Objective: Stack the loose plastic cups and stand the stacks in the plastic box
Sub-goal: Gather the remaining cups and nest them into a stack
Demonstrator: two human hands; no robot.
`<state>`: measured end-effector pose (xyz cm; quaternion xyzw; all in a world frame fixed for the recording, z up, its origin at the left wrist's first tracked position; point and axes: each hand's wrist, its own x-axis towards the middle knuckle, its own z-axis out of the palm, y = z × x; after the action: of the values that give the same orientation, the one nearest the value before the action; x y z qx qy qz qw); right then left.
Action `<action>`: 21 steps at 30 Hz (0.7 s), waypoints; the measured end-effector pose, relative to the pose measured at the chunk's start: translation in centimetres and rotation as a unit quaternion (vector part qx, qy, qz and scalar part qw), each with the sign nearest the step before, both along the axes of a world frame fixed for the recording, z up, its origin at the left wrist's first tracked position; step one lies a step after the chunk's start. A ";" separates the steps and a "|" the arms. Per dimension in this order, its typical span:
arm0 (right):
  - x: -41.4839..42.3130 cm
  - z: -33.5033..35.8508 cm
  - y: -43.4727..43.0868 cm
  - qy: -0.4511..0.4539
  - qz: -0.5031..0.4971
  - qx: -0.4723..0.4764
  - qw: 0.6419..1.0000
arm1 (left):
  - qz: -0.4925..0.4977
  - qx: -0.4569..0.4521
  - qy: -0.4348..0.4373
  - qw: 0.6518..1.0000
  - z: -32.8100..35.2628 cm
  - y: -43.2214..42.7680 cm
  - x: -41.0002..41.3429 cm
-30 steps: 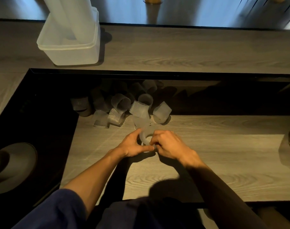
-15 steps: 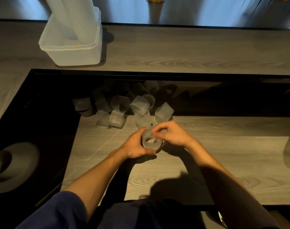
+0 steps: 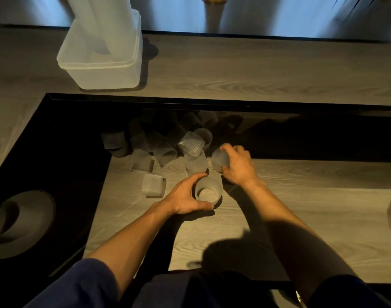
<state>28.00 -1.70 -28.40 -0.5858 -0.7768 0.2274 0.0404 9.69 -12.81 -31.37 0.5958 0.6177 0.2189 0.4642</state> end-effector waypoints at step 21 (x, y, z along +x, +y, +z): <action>1.4 3.2 -4.3 0.419 -0.056 -0.152 0.893 | -0.013 0.083 0.400 0.913 -2.3 -6.6 -5.7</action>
<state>29.45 -6.02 -25.20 -0.4775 -0.6097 0.5646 0.2853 3.97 -19.44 -33.68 0.6780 0.7234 0.0064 0.1302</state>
